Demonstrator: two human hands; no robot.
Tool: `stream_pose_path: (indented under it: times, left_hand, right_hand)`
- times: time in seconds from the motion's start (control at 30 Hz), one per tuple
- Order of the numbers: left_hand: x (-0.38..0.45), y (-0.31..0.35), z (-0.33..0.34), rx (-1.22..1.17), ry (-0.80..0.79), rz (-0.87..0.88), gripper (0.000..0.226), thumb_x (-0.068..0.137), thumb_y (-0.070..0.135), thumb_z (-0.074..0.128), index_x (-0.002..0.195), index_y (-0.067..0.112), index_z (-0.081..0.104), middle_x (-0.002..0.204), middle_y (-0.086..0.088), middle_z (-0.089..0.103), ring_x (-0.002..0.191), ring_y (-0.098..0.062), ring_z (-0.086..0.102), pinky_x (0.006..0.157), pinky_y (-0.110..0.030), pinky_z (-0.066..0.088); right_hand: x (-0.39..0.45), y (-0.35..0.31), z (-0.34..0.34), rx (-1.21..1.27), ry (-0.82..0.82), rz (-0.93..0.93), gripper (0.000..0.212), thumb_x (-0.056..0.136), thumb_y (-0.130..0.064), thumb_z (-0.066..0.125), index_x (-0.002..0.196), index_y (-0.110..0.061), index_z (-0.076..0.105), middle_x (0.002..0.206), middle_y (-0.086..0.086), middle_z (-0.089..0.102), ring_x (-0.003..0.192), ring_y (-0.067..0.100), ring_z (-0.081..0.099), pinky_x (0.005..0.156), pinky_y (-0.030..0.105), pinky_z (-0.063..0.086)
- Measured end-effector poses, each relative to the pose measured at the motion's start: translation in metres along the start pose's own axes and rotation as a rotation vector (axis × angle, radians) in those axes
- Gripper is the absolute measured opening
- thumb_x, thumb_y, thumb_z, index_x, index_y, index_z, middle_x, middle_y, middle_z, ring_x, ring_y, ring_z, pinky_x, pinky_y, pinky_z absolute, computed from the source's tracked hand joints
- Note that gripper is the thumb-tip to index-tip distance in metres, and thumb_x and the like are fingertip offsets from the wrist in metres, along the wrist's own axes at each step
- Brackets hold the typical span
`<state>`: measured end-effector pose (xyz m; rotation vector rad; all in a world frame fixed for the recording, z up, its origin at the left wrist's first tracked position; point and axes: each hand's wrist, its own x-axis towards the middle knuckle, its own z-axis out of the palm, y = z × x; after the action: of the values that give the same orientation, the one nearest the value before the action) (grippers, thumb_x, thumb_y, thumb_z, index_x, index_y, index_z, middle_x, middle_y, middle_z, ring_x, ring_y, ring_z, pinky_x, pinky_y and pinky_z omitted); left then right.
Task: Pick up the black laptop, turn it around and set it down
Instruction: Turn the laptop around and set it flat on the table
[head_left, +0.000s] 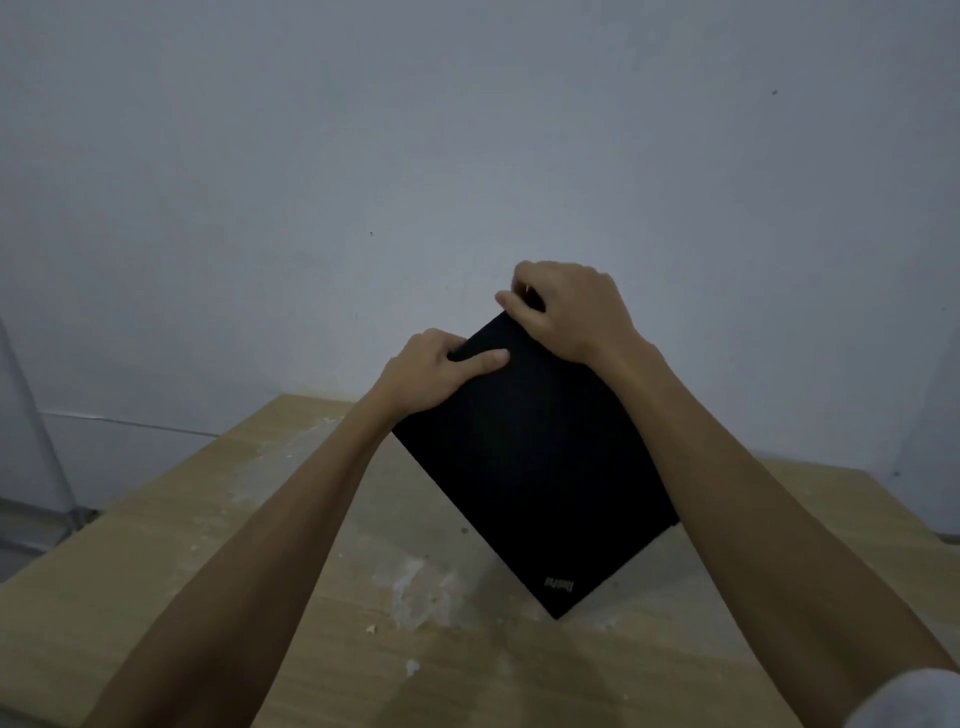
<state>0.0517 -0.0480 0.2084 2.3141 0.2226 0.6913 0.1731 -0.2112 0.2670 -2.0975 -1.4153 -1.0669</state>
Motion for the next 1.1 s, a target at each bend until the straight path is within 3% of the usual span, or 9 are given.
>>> stream_pose_path:
  times: [0.1, 0.33, 0.43, 0.53, 0.6, 0.77, 0.87, 0.97, 1.1]
  left_hand:
    - [-0.004, -0.01, -0.003, -0.114, 0.109, -0.061, 0.053, 0.078, 0.075, 0.067, 0.078, 0.024, 0.08, 0.074, 0.01, 0.08, 0.065, -0.011, 0.077, 0.069, -0.038, 0.063]
    - [-0.011, -0.027, 0.004, -0.546, 0.337, -0.179, 0.05, 0.085, 0.062, 0.072, 0.09, 0.013, 0.081, 0.085, 0.002, 0.083, 0.078, -0.02, 0.08, 0.068, -0.036, 0.065]
    - [-0.013, -0.03, 0.01, -0.651, 0.395, -0.229, 0.048, 0.085, 0.062, 0.072, 0.089, 0.014, 0.079, 0.082, 0.007, 0.082, 0.073, -0.015, 0.079, 0.058, -0.024, 0.062]
    - [-0.017, -0.035, 0.018, -0.749, 0.411, -0.278, 0.046, 0.085, 0.062, 0.072, 0.09, 0.016, 0.077, 0.083, 0.011, 0.082, 0.074, -0.012, 0.079, 0.055, -0.021, 0.061]
    - [-0.02, -0.039, 0.026, -0.802, 0.405, -0.315, 0.045, 0.085, 0.062, 0.072, 0.093, 0.017, 0.077, 0.085, 0.01, 0.082, 0.075, -0.014, 0.079, 0.057, -0.026, 0.062]
    - [-0.03, -0.045, 0.046, -0.826, 0.389, -0.382, 0.045, 0.086, 0.061, 0.072, 0.095, 0.017, 0.077, 0.085, 0.01, 0.082, 0.075, -0.015, 0.079, 0.057, -0.028, 0.062]
    - [-0.034, -0.05, 0.063, -0.792, 0.366, -0.396, 0.042, 0.087, 0.06, 0.071, 0.093, 0.019, 0.076, 0.081, 0.014, 0.081, 0.071, -0.011, 0.078, 0.049, -0.021, 0.059]
    - [-0.038, -0.057, 0.08, -0.706, 0.349, -0.396, 0.042, 0.088, 0.063, 0.068, 0.093, 0.022, 0.076, 0.081, 0.015, 0.081, 0.07, -0.008, 0.077, 0.048, -0.018, 0.057]
    - [-0.041, -0.072, 0.107, -0.549, 0.322, -0.385, 0.045, 0.089, 0.067, 0.062, 0.093, 0.024, 0.074, 0.081, 0.014, 0.08, 0.069, -0.006, 0.075, 0.051, -0.018, 0.056]
  right_hand:
    - [-0.015, 0.02, -0.006, 0.09, 0.015, 0.14, 0.041, 0.096, -0.06, 0.043, 0.115, -0.026, 0.056, 0.08, -0.008, 0.07, 0.07, 0.016, 0.062, 0.066, 0.035, 0.048]
    - [-0.064, 0.065, -0.012, 0.169, 0.228, 0.491, 0.041, 0.095, -0.059, 0.047, 0.118, -0.025, 0.056, 0.108, -0.001, 0.064, 0.091, 0.019, 0.064, 0.078, 0.041, 0.053]
    - [-0.086, 0.073, -0.009, 0.226, 0.286, 0.618, 0.046, 0.094, -0.056, 0.052, 0.128, -0.025, 0.051, 0.126, 0.003, 0.054, 0.106, 0.021, 0.058, 0.088, 0.046, 0.052]
    - [-0.102, 0.071, -0.005, 0.431, 0.308, 0.747, 0.058, 0.09, -0.059, 0.058, 0.139, -0.032, 0.039, 0.128, 0.0, 0.056, 0.1, 0.016, 0.061, 0.081, 0.038, 0.051]
    - [-0.113, 0.071, -0.002, 0.563, 0.291, 0.818, 0.058, 0.089, -0.062, 0.058, 0.135, -0.031, 0.043, 0.115, -0.003, 0.062, 0.092, 0.015, 0.066, 0.073, 0.031, 0.052]
    - [-0.143, 0.069, 0.014, 0.77, 0.234, 0.847, 0.029, 0.096, -0.053, 0.055, 0.093, -0.025, 0.064, 0.092, -0.007, 0.07, 0.077, 0.004, 0.067, 0.053, 0.011, 0.047]
    - [-0.162, 0.069, 0.026, 0.758, 0.232, 0.899, 0.029, 0.098, -0.053, 0.052, 0.093, -0.026, 0.062, 0.092, -0.008, 0.069, 0.074, -0.002, 0.065, 0.055, 0.012, 0.046]
    - [-0.184, 0.071, 0.037, 0.69, 0.231, 0.969, 0.036, 0.098, -0.057, 0.049, 0.09, -0.024, 0.06, 0.089, -0.006, 0.068, 0.076, 0.006, 0.065, 0.058, 0.023, 0.045]
    - [-0.209, 0.078, 0.052, 0.645, 0.19, 1.049, 0.039, 0.098, -0.057, 0.049, 0.085, -0.022, 0.059, 0.085, -0.005, 0.067, 0.075, 0.009, 0.064, 0.055, 0.023, 0.042]
